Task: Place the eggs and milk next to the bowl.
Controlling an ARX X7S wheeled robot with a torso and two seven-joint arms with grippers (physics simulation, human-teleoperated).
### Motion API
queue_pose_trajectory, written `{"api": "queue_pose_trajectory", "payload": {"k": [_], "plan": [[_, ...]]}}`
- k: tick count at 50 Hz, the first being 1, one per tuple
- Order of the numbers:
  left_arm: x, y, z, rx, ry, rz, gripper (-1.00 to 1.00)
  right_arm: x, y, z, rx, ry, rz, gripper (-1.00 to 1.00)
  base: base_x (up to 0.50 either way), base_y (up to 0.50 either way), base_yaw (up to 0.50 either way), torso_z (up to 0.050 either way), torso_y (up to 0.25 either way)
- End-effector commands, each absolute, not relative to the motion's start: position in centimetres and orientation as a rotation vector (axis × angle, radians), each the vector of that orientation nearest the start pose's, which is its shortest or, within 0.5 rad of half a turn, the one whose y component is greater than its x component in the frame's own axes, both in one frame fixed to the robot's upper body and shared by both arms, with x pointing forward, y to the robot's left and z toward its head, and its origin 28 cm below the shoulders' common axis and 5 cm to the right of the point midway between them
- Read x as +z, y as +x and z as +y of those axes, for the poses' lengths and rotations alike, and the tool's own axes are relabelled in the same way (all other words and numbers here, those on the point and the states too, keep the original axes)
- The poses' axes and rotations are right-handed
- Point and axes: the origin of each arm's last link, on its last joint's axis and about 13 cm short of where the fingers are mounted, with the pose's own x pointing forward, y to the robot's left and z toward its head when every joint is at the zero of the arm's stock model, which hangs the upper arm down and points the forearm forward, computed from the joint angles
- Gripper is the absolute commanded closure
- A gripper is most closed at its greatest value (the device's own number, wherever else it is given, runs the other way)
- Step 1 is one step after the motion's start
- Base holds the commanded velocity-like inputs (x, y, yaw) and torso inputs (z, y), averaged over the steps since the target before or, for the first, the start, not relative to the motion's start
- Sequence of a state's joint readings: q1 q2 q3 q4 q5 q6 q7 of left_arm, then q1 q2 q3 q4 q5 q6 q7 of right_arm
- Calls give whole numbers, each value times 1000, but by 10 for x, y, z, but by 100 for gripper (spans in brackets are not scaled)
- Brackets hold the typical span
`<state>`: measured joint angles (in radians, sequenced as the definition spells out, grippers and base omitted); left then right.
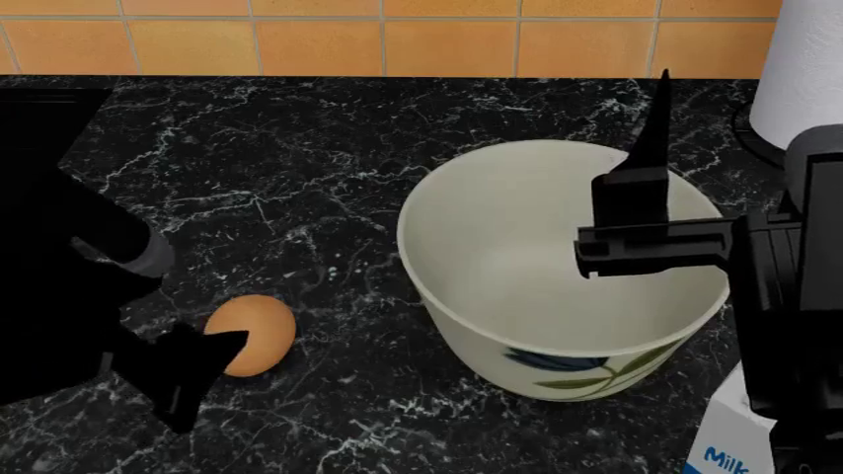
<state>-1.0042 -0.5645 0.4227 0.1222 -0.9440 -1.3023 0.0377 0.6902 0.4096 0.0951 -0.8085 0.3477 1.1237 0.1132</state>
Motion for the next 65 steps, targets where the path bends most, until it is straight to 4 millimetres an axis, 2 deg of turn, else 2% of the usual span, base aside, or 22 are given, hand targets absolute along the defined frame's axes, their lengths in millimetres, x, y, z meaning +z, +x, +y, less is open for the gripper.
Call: {"api": "queue_pose_trajectory", "payload": {"k": [1,30,65], "plan": [[207,318,255,-554,199,523,-100,259,233,-159,-58,-207,-361,-100,0,0,0,0,0],[187,342,246,-574,212,569,-100,255,233,-162,-71,-208,-351,-100,0,0,0,0,0],[169,348,238,-598,212,608,-100,249,232,-164,-81,-209,-337,-100,0,0,0,0,0]]}}
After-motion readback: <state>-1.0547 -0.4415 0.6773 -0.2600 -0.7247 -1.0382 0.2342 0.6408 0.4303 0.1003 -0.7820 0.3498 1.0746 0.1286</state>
